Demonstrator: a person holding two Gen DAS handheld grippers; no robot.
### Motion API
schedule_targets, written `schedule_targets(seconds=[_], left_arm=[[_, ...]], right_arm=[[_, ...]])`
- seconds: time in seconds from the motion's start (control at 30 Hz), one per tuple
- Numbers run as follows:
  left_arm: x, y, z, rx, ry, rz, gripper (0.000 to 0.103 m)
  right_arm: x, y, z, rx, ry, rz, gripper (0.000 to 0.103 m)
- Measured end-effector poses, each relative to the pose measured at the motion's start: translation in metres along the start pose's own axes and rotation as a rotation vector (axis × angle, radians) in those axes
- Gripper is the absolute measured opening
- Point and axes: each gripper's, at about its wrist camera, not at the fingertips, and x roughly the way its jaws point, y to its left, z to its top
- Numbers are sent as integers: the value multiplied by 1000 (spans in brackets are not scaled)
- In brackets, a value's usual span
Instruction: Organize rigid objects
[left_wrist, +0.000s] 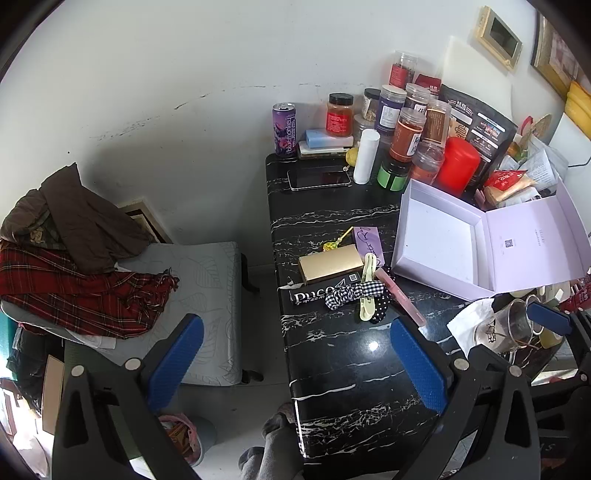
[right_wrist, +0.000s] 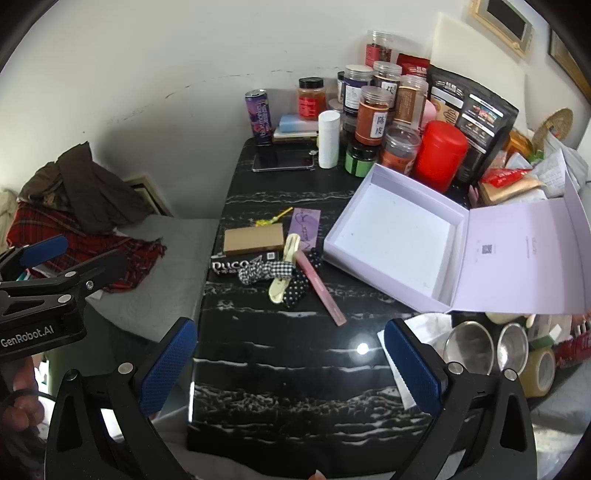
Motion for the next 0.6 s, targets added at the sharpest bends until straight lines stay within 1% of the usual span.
schedule_targets(seconds=[0.6], left_arm=[[-2, 2, 0, 5, 0, -3, 103]], right_arm=[[0, -1, 0, 0, 2, -1, 103]])
